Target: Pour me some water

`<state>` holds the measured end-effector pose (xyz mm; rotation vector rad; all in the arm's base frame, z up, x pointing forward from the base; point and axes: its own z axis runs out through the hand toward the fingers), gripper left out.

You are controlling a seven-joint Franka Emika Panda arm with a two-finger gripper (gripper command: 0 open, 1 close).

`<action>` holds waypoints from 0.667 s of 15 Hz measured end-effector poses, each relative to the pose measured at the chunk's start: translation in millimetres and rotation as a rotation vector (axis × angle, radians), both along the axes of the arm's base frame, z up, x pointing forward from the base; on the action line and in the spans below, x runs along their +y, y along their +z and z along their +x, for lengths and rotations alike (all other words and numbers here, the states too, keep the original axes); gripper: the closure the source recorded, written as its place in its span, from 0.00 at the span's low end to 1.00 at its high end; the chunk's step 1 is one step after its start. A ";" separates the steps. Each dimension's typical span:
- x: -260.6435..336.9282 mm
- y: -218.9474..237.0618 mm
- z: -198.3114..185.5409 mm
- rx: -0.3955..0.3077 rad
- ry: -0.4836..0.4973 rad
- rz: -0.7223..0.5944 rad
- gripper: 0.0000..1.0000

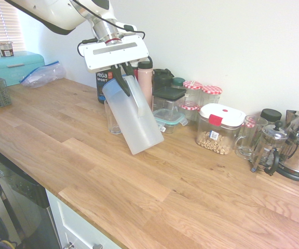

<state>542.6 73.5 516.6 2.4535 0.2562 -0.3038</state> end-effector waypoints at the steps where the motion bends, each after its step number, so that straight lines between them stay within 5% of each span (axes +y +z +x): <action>1: 1.7 -1.8 4.8 0.000 -0.002 -0.009 1.00; 10: 1.3 -10.1 18.4 0.004 -0.016 -0.063 1.00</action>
